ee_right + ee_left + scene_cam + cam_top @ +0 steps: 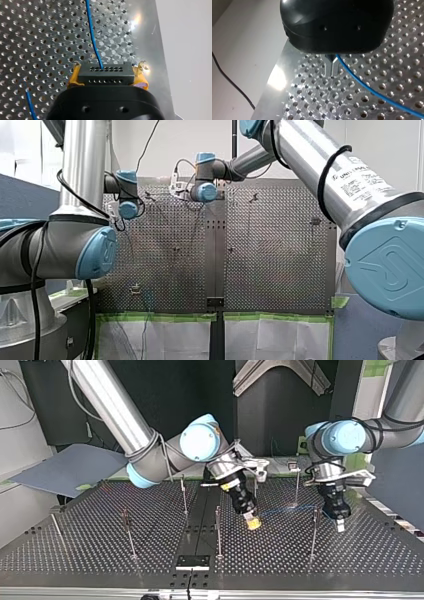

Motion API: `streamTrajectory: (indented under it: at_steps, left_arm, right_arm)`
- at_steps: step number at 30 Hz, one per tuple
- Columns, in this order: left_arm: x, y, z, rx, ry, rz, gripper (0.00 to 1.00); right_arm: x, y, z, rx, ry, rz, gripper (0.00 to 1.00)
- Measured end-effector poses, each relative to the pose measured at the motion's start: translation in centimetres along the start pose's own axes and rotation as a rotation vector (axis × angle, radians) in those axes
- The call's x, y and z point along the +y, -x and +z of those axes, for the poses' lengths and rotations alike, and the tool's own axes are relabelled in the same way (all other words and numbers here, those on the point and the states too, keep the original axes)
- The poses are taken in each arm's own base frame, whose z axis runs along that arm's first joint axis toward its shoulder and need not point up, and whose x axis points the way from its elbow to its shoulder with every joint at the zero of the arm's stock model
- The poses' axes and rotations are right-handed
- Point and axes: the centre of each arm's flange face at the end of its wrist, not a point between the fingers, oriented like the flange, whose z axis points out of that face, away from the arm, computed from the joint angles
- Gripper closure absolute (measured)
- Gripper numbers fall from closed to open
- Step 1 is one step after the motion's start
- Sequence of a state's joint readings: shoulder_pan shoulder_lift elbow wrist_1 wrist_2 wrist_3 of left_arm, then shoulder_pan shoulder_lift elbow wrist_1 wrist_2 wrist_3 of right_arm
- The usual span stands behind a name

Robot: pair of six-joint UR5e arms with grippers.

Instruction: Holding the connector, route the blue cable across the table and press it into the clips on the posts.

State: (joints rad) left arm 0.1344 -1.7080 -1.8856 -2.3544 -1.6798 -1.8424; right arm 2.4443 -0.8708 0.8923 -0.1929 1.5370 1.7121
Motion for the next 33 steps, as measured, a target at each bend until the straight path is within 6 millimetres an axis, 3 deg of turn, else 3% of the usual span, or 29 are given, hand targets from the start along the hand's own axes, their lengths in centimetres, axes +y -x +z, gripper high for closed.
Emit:
streamTrajectory:
  at_steps: [17,18,19,20,21,22,24,25,26,33]
  left_arm:
    - [1.5,-0.4,1.1,0.014,-0.004,-0.041,1.0]
    - [1.5,-0.5,1.0,0.018,-0.004,-0.048,0.85]
    - [1.5,-0.5,1.0,0.023,-0.003,-0.056,0.85]
    - [1.6,-0.6,0.9,0.031,0.0,-0.066,0.71]
    - [1.6,-0.7,0.8,0.038,0.002,-0.074,0.48]
    - [1.6,-0.7,0.7,0.045,0.005,-0.082,0.48]
    - [1.6,-0.9,0.5,0.064,0.009,-0.091,0.16]
    - [1.5,-1.0,0.4,0.071,0.011,-0.094,0.16]
    - [1.5,-1.1,0.3,0.079,0.015,-0.095,0.0]
    - [1.7,-1.5,-0.6,0.125,0.073,-0.056,0.0]
  right_arm:
    - [1.4,-1.6,0.5,0.017,0.034,-0.003,1.0]
    - [1.3,-1.6,0.5,0.016,0.033,-0.004,1.0]
    - [1.2,-1.6,0.5,0.016,0.032,-0.004,1.0]
    - [1.1,-1.5,0.5,0.015,0.03,-0.004,1.0]
    - [0.9,-1.4,0.5,0.014,0.029,-0.005,1.0]
    - [0.8,-1.3,0.5,0.012,0.027,-0.005,1.0]
    - [0.6,-0.9,0.4,0.004,0.024,-0.005,1.0]
    - [0.5,-0.6,0.4,-0.002,0.024,-0.005,1.0]
    - [0.4,-0.2,0.4,-0.009,0.024,-0.006,1.0]
    - [0.7,3.5,0.1,-0.084,0.062,-0.01,1.0]
